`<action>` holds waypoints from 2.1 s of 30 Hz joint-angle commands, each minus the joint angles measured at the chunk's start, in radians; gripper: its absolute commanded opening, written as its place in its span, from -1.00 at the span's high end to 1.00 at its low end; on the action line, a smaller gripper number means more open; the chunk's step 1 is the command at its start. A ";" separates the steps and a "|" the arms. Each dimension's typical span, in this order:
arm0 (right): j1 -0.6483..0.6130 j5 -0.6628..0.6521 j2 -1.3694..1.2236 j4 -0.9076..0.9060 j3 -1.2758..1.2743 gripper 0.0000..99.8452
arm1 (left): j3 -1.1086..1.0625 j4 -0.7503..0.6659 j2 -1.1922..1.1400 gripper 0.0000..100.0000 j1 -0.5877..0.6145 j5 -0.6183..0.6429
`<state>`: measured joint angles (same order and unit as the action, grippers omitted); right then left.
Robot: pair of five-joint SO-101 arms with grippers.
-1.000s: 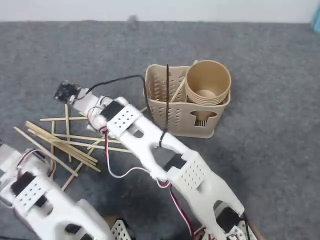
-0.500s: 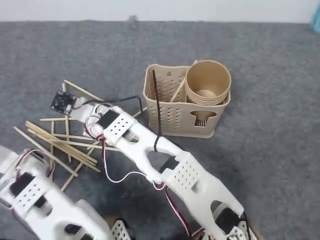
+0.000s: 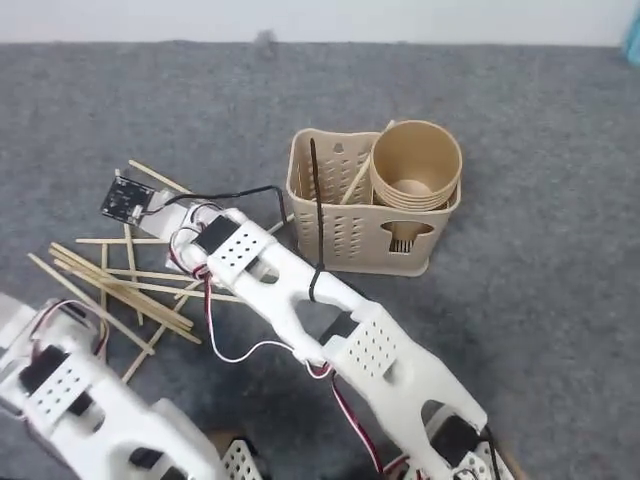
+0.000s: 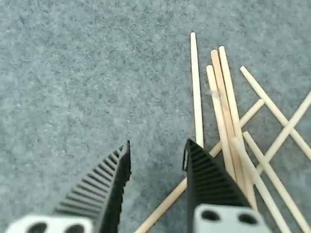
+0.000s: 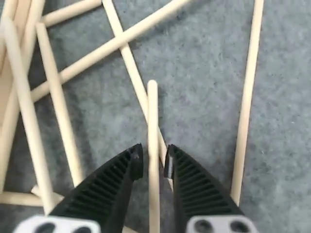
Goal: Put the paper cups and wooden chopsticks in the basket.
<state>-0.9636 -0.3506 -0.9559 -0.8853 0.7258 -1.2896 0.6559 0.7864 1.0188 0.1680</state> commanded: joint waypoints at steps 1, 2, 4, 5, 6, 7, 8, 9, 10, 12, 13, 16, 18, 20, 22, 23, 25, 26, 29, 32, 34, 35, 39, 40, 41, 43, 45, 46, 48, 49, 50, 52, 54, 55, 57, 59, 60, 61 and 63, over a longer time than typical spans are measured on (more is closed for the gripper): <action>0.021 -0.011 0.082 -0.047 0.060 0.89 | 0.039 -0.018 -0.002 0.67 0.002 0.008; 0.021 -0.011 0.090 -0.051 0.060 0.95 | 0.039 -0.018 -0.002 0.67 0.002 0.008; 0.022 -0.011 0.108 -0.073 0.063 0.98 | 0.039 -0.018 -0.002 0.67 0.002 0.008; 0.025 -0.011 0.120 -0.085 0.063 0.97 | 0.039 -0.018 -0.002 0.67 0.002 0.008; 0.030 -0.011 0.128 -0.094 0.063 0.99 | 0.039 -0.018 -0.002 0.67 0.002 0.008; 0.031 -0.011 0.134 -0.097 0.063 0.99 | 0.039 -0.018 -0.002 0.67 0.002 0.008; 0.035 -0.011 0.139 -0.097 0.063 0.98 | 0.039 -0.018 -0.002 0.67 0.002 0.008; 0.039 -0.011 0.139 -0.097 0.063 0.98 | 0.039 -0.018 -0.002 0.67 0.002 0.008; 0.042 -0.011 0.139 -0.096 0.063 0.98 | 0.039 -0.018 -0.002 0.67 0.002 0.008; 0.042 -0.011 0.130 -0.091 0.063 0.98 | 0.038 -0.018 -0.002 0.67 0.002 0.008; 0.042 -0.011 0.125 -0.091 0.063 0.98 | 0.038 -0.018 -0.002 0.67 0.000 0.008; 0.042 -0.011 0.127 -0.096 0.063 0.98 | 0.038 -0.018 -0.002 0.67 0.000 0.008; 0.045 -0.008 0.142 -0.101 0.068 0.98 | 0.038 -0.018 -0.002 0.67 0.000 0.008; 0.058 -0.005 0.183 -0.133 0.081 0.98 | 0.038 -0.018 -0.002 0.67 -0.003 0.008; 0.064 -0.003 0.234 -0.168 0.097 0.98 | 0.035 -0.018 -0.002 0.67 -0.018 0.006; 0.064 0.006 0.265 -0.197 0.107 0.98 | 0.028 -0.020 0.002 0.67 -0.025 0.006; 0.067 0.049 0.329 -0.251 0.118 0.98 | 0.027 -0.021 0.003 0.67 -0.029 0.006; 0.071 0.066 0.360 -0.275 0.120 0.98 | 0.025 -0.021 0.003 0.67 -0.029 0.006; 0.079 0.091 0.452 -0.338 0.121 0.98 | 0.025 -0.021 0.003 0.67 -0.031 0.005; 0.079 0.091 0.533 -0.392 0.120 0.98 | 0.025 -0.023 0.003 0.67 -0.032 0.005; 0.074 0.092 0.588 -0.421 0.120 0.98 | 0.024 -0.023 0.003 0.67 -0.048 -0.017; 0.068 0.094 0.621 -0.432 0.120 0.98 | 0.024 -0.023 0.002 0.67 -0.054 -0.029; 0.015 0.161 0.756 -0.464 0.120 0.98 | 0.022 -0.023 0.002 0.67 -0.057 -0.035; -0.002 0.169 0.791 -0.476 0.120 0.98 | 0.022 -0.023 0.002 0.67 -0.057 -0.035; -0.013 0.166 0.825 -0.490 0.118 0.98 | 0.022 -0.023 0.002 0.67 -0.057 -0.035; -0.013 0.173 0.885 -0.526 0.118 0.98 | 0.022 -0.023 0.002 0.67 -0.057 -0.035; -0.010 0.175 0.932 -0.545 0.106 0.98 | 0.022 -0.023 0.002 0.67 -0.057 -0.035; -0.004 0.175 0.958 -0.545 0.086 0.98 | 0.022 -0.023 0.002 0.67 -0.057 -0.035; 0.005 0.175 1.006 -0.544 0.055 0.98 | 0.022 -0.023 0.002 0.67 -0.057 -0.035; 0.005 0.173 1.030 -0.533 0.037 0.98 | 0.022 -0.023 0.002 0.67 -0.057 -0.035; 0.005 0.170 1.058 -0.521 0.006 0.98 | 0.022 -0.023 0.002 0.67 -0.057 -0.035; 0.004 0.169 1.125 -0.484 -0.069 0.98 | 0.022 -0.023 0.002 0.67 -0.057 -0.035; 0.001 0.169 1.208 -0.424 -0.175 0.98 | 0.022 -0.023 0.002 0.67 -0.057 -0.035; -0.008 0.167 1.260 -0.387 -0.239 0.98 | 0.022 -0.023 0.002 0.67 -0.057 -0.035; -0.025 0.158 1.382 -0.298 -0.381 0.98 | 0.022 -0.023 0.002 0.67 -0.057 -0.035; -0.028 0.143 1.514 -0.188 -0.532 0.98 | 0.022 -0.023 0.002 0.67 -0.057 -0.035; -0.024 0.146 1.577 -0.130 -0.600 0.98 | 0.022 -0.023 0.002 0.67 -0.057 -0.035; -0.021 0.146 1.633 -0.070 -0.661 0.98 | 0.022 -0.023 0.002 0.67 -0.057 -0.035; 0.007 0.146 1.728 0.031 -0.752 0.98 | 0.022 -0.023 0.002 0.67 -0.057 -0.035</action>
<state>-0.9835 -0.1926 0.5999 -1.0096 0.0859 -1.2896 0.6559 0.7864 0.9712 0.1389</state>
